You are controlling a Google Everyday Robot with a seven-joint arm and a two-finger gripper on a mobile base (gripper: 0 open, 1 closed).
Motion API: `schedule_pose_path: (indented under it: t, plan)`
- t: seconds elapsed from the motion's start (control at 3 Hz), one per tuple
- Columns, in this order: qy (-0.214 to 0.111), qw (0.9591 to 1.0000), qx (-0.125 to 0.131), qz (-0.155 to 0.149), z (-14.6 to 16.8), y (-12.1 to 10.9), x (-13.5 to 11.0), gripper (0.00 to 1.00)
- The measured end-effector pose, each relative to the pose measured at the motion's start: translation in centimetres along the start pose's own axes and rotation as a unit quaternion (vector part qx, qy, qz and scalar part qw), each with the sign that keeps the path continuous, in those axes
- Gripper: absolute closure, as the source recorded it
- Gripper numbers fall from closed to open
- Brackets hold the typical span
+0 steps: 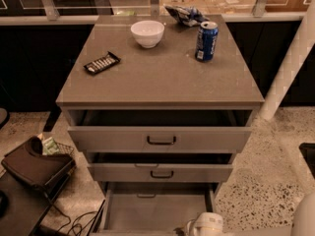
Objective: Close bottom drawer
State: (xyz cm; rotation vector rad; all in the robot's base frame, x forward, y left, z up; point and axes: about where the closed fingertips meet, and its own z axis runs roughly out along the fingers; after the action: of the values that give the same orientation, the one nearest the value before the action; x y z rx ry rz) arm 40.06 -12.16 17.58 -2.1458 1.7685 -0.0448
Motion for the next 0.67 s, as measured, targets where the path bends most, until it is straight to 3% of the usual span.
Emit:
schedule_pose_path:
  t: [0.33, 0.67]
  plan:
    - [0.0, 1.0, 0.0, 0.0, 0.0, 0.0, 0.0, 1.0]
    - [-0.012, 0.9995, 0.024, -0.014, 0.8, -4.4, 0.2, 1.0]
